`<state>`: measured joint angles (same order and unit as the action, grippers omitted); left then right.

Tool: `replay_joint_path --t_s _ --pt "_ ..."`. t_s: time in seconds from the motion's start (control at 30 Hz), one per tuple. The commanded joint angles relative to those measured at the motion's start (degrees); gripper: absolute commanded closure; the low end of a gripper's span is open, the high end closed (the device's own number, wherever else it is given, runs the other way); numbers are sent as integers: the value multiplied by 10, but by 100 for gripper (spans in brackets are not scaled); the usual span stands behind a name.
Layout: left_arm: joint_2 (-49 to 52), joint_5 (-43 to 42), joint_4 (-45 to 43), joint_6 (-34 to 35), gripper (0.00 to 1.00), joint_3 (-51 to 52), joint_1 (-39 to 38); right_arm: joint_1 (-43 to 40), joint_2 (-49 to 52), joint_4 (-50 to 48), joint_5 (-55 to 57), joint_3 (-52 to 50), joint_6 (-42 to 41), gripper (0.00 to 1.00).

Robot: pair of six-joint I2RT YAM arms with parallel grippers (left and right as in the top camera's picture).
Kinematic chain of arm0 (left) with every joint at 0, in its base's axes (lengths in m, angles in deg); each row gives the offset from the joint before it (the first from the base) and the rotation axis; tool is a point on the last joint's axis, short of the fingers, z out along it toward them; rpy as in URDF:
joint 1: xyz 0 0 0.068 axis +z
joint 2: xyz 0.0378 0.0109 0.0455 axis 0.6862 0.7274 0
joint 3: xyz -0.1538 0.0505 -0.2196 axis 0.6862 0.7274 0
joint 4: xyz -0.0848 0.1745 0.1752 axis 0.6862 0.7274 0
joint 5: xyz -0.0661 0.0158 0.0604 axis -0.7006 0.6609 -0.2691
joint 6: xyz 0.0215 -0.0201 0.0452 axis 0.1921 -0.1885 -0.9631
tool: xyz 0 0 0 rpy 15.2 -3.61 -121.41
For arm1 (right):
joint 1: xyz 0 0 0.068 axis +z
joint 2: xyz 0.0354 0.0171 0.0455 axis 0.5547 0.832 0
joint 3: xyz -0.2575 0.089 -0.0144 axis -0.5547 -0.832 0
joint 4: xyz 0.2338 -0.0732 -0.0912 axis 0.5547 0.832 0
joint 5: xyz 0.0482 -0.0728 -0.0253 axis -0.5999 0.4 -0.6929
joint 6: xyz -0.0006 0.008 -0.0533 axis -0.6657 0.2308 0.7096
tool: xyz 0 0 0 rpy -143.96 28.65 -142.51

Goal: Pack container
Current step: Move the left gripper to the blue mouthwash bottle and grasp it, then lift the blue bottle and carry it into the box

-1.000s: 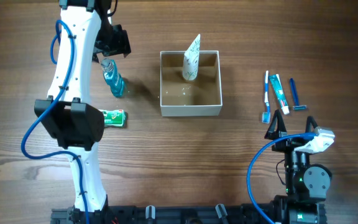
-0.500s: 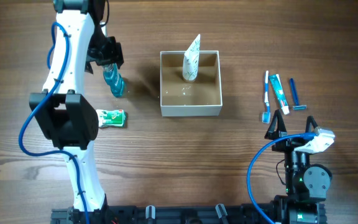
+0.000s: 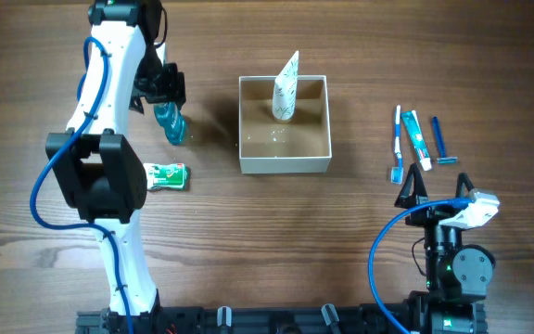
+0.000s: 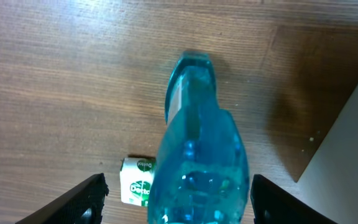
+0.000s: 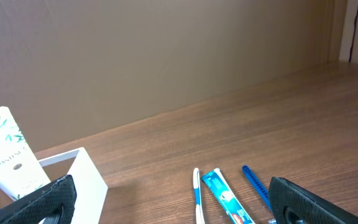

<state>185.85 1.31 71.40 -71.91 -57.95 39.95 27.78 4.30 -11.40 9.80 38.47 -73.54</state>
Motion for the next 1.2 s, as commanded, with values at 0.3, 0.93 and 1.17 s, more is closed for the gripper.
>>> replay_joint_path --t_s 0.3,0.93,1.17 --pt "6 -23 -17 -40 31 4 0 3 0 -2 3 -1 4 0" --pt "6 -42 -17 -37 81 4 0 3 0 -2 3 -1 4 0" --pt "-3 -54 2 -32 92 0 0 3 0 -2 3 -1 4 0"
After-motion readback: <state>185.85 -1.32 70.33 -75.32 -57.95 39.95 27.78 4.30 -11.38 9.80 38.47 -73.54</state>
